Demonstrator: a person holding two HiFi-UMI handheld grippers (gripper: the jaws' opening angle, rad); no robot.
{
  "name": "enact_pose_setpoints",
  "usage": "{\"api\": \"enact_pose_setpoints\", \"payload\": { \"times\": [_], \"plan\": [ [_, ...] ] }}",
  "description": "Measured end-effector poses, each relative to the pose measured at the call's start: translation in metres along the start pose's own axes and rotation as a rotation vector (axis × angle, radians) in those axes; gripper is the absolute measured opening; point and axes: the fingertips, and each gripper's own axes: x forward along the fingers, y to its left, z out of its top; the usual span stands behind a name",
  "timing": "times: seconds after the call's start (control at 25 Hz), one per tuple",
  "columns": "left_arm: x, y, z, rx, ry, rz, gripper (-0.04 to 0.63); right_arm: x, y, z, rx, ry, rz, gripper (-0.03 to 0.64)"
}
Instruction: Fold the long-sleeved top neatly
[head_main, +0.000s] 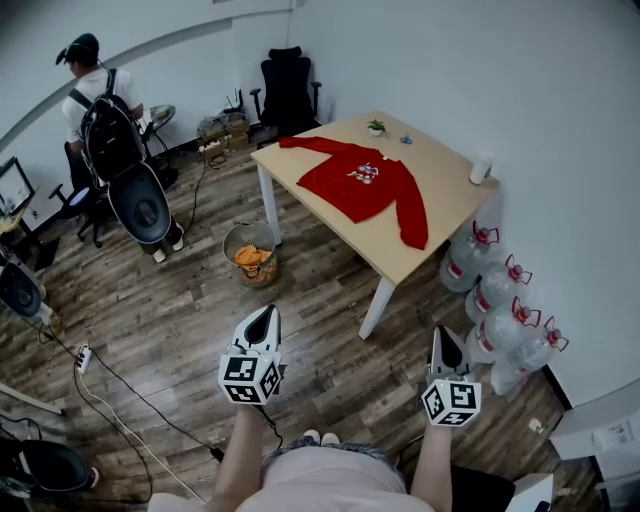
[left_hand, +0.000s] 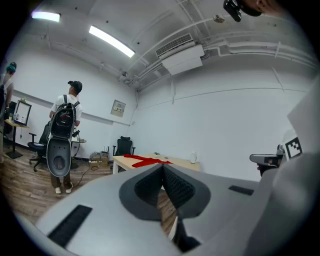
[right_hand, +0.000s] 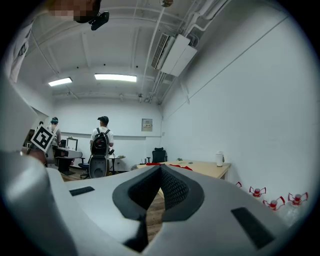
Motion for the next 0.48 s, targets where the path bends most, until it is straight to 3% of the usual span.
{"api": "enact_pose_setpoints", "payload": {
  "times": [0.48],
  "plan": [
    [-0.0044,-0.0020,-0.0068,-0.008,0.024,-0.019,0.003,-0.0044,0.0033,0.0024,0.035,-0.022,-0.002,0.009]
  ]
}}
